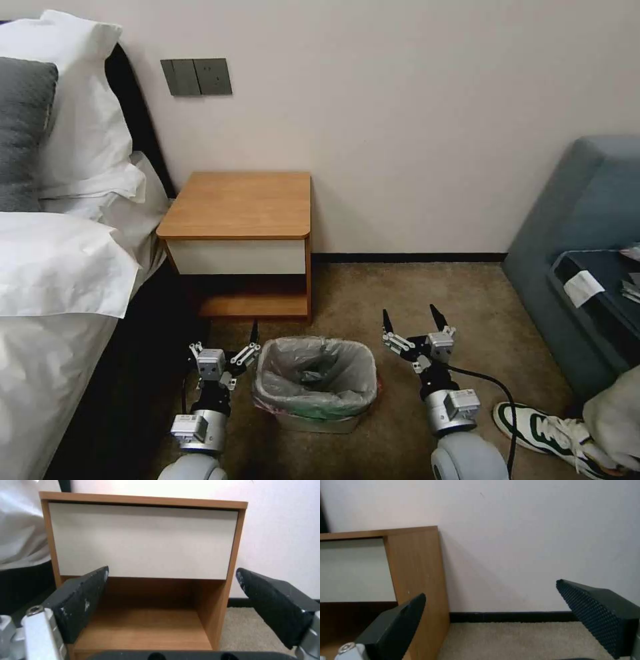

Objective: Pick up the garbage bag from the table and place it over the trash can.

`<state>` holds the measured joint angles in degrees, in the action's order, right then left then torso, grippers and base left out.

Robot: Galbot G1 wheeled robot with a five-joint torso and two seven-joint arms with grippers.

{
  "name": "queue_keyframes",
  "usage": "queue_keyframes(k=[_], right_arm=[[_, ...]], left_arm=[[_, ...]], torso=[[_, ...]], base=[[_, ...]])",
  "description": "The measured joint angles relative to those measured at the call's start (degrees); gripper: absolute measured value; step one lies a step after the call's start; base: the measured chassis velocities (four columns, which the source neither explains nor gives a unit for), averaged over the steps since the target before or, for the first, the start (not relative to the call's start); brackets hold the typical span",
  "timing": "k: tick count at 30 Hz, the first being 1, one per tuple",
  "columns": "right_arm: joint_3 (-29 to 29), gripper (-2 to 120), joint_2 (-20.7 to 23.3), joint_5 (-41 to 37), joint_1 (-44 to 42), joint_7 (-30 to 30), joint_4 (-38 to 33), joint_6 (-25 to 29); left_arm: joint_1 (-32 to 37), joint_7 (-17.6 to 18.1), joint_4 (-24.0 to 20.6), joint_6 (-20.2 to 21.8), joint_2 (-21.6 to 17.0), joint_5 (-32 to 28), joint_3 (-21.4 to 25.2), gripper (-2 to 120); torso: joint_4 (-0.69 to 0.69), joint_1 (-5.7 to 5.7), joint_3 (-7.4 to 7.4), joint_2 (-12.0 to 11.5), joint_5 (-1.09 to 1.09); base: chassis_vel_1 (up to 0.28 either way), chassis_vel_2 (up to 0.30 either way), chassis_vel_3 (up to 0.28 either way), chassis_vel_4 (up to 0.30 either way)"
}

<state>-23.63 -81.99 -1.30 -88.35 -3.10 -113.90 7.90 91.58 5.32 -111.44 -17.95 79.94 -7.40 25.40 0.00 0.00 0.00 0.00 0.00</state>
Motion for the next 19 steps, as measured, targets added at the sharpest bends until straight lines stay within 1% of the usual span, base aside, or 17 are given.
queue_keyframes(k=[19], right_arm=[[0.11, 100, 0.09, -0.14, 0.09, 0.04, -0.1, -0.1]], left_arm=[[0.01, 0.18, -0.15, 0.48, 0.01, -0.2, -0.04, 100]], torso=[[0.0, 0.0, 0.0, 0.0, 0.0]], base=[[0.0, 0.0, 0.0, 0.0]])
